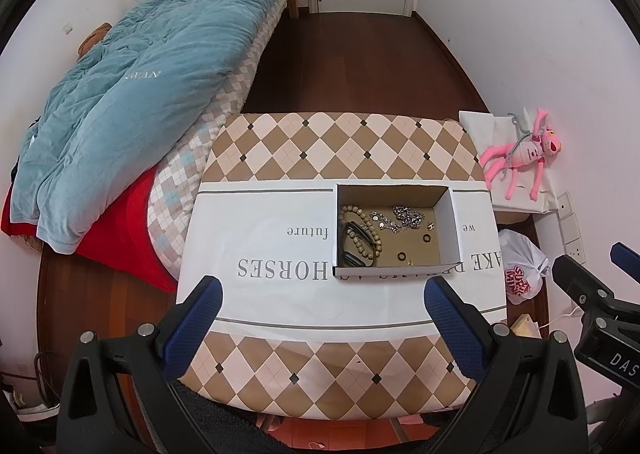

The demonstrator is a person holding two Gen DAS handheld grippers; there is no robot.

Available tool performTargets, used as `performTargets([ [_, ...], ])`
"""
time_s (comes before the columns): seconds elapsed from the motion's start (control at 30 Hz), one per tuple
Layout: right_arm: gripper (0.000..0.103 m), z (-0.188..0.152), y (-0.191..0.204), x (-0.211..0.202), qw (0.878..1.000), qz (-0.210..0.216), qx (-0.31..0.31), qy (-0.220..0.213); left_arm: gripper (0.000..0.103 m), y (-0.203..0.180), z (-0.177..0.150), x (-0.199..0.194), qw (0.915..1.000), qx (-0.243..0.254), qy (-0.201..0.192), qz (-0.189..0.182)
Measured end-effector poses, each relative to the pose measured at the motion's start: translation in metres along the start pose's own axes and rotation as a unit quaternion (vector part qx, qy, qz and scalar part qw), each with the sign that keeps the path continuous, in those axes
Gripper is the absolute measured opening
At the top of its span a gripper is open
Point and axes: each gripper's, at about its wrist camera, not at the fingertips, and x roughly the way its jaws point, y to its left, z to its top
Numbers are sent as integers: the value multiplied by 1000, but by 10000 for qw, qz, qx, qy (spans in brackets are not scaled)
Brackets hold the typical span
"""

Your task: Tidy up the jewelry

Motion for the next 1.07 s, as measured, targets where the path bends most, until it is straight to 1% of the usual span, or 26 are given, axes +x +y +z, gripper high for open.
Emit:
performTargets([
  [0.33, 103, 2, 0, -2, 10000, -3, 12, -7, 103, -3, 5, -7, 10000, -38, -45, -2],
  [0.9, 103, 4, -1, -4, 10000, -19, 17, -22, 103, -2, 3, -8, 10000, -40, -67, 5],
  [1.07, 103, 5, -1, -6, 10000, -12, 14, -20, 103, -4, 4, -14, 9999, -37, -119, -66],
])
